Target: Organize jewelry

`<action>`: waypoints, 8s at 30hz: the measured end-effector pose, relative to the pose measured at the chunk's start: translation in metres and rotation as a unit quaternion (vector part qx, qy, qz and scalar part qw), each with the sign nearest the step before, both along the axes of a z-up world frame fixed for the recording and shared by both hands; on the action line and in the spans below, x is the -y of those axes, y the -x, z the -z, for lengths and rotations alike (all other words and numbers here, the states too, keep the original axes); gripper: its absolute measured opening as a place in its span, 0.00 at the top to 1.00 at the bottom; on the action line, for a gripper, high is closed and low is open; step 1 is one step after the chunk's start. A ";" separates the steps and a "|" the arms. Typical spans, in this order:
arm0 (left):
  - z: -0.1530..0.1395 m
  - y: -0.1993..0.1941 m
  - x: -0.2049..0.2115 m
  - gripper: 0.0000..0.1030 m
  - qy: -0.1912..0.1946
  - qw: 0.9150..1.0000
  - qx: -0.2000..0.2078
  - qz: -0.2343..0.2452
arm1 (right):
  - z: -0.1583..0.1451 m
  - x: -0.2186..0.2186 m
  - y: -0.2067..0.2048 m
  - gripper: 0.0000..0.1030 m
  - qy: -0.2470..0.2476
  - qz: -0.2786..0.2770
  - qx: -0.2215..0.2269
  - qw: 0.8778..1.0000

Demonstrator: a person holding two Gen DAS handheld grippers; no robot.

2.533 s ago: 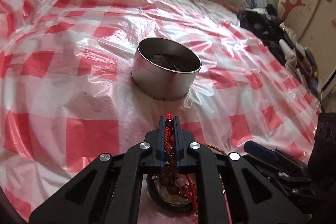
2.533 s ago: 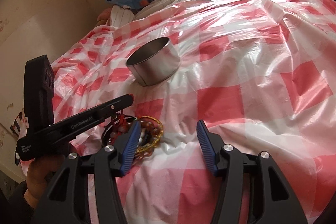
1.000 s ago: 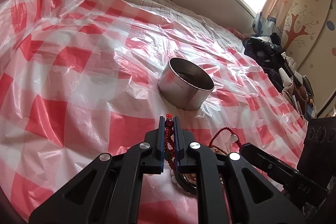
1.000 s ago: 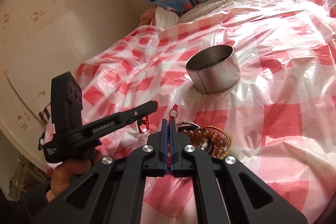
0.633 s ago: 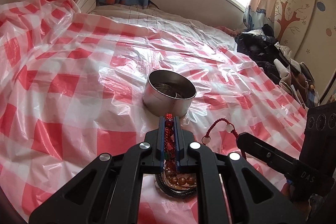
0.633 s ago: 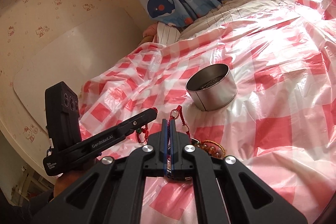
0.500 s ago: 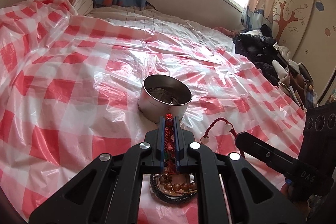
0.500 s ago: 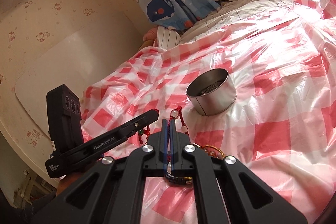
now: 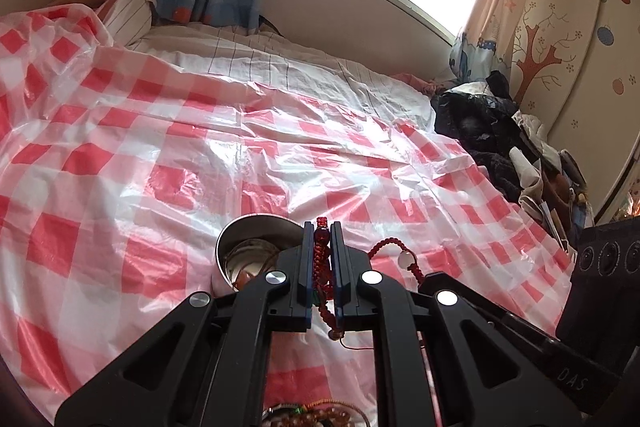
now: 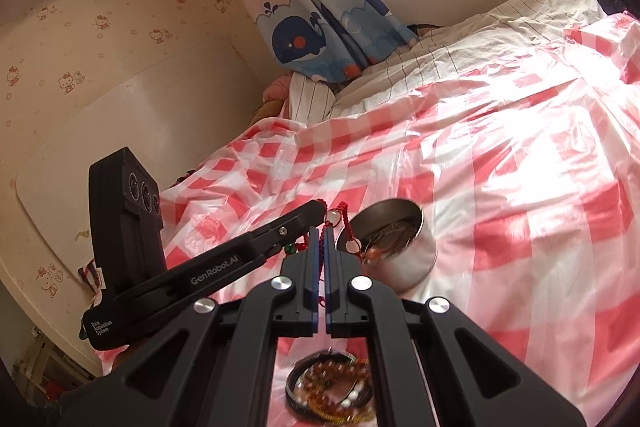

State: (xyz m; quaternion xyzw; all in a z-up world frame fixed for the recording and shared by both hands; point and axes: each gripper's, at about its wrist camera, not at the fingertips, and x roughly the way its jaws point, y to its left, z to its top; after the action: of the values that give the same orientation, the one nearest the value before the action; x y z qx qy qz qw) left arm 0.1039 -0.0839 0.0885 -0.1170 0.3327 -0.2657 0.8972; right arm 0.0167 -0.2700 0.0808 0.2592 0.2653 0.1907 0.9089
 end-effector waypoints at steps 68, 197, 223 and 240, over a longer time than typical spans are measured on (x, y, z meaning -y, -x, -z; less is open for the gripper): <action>0.085 0.091 -0.082 0.08 -0.096 0.987 -0.053 -0.121 | 0.081 -0.025 0.061 0.46 0.115 0.060 -0.131 0.983; 0.047 0.112 -0.063 0.96 -0.027 0.999 0.018 0.031 | 0.064 0.003 0.084 0.88 -0.072 0.009 -0.070 0.995; -0.003 0.055 -0.022 0.96 -0.002 0.997 0.067 0.031 | 0.002 -0.005 0.005 0.88 -0.026 -0.007 0.008 1.000; 0.049 0.023 -0.029 0.62 -0.073 0.996 -0.042 -0.021 | 0.049 0.004 -0.016 0.61 0.027 0.031 -0.085 0.996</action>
State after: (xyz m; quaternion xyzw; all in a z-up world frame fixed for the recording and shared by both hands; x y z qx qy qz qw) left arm 0.0807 -0.0552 0.0393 -0.0692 0.3863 -0.2167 0.8939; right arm 0.0327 -0.2741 0.0321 0.2577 0.3386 0.1325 0.8952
